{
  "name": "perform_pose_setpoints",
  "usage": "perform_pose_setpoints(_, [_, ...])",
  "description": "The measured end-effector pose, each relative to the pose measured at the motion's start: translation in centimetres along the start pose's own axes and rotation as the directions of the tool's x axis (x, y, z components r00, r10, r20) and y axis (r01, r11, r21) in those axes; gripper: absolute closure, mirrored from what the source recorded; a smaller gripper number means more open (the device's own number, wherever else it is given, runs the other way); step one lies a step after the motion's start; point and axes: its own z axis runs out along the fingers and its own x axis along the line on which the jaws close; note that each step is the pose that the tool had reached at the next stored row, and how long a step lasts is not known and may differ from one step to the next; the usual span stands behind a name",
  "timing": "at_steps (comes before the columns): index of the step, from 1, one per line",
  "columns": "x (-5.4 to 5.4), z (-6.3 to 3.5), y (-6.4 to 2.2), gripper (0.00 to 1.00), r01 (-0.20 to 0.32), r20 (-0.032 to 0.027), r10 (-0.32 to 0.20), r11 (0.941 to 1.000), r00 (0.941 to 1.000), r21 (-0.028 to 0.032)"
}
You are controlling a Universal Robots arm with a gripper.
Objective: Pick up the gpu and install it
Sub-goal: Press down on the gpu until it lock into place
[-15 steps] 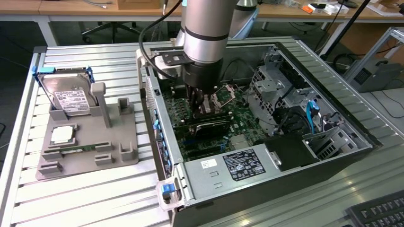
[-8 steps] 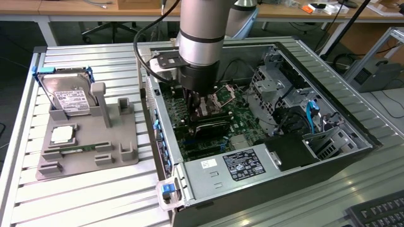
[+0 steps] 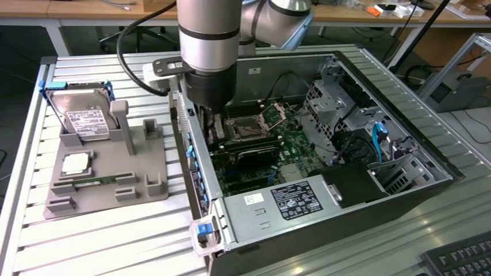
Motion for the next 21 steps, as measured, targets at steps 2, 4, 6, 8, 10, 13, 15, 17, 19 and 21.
perform_pose_setpoints(2, [0.0,0.01,0.28,0.89,0.0,0.0001,0.0,1.0,1.0,0.0004])
perform_pose_setpoints(4, [0.0,0.02,0.37,0.89,0.0,0.0,0.0,1.0,1.0,0.0005])
perform_pose_setpoints(6, [0.0,0.05,0.39,0.89,0.0,-0.0001,0.0,1.0,1.0,0.0003])
perform_pose_setpoints(8, [0.0,0.21,0.41,0.89,0.0,-0.0001,0.0,1.0,1.0,0.0002])
perform_pose_setpoints(10, [0.0,0.49,0.34,0.89,0.0,-0.0024,0.0,1.0,1.0,-0.0006])
perform_pose_setpoints(13, [-0.1,0.75,-0.21,0.89,0.001,-0.007,-0.001,1.0,1.0,-0.0007])
perform_pose_setpoints(15, [-0.1,0.82,-0.64,0.89,0.002,-0.0076,-0.002,1.0,1.0,-0.0013])
perform_pose_setpoints(17, [-0.1,0.89,-1.0,0.89,0.003,-0.0076,-0.003,1.0,1.0,-0.0019])
perform_pose_setpoints(19, [-0.1,0.96,-1.4,0.89,0.003,-0.0076,-0.003,1.0,1.0,-0.0029])
perform_pose_setpoints(21, [-0.1,1.05,-1.86,0.89,0.004,-0.0077,-0.004,1.0,1.0,-0.0041])
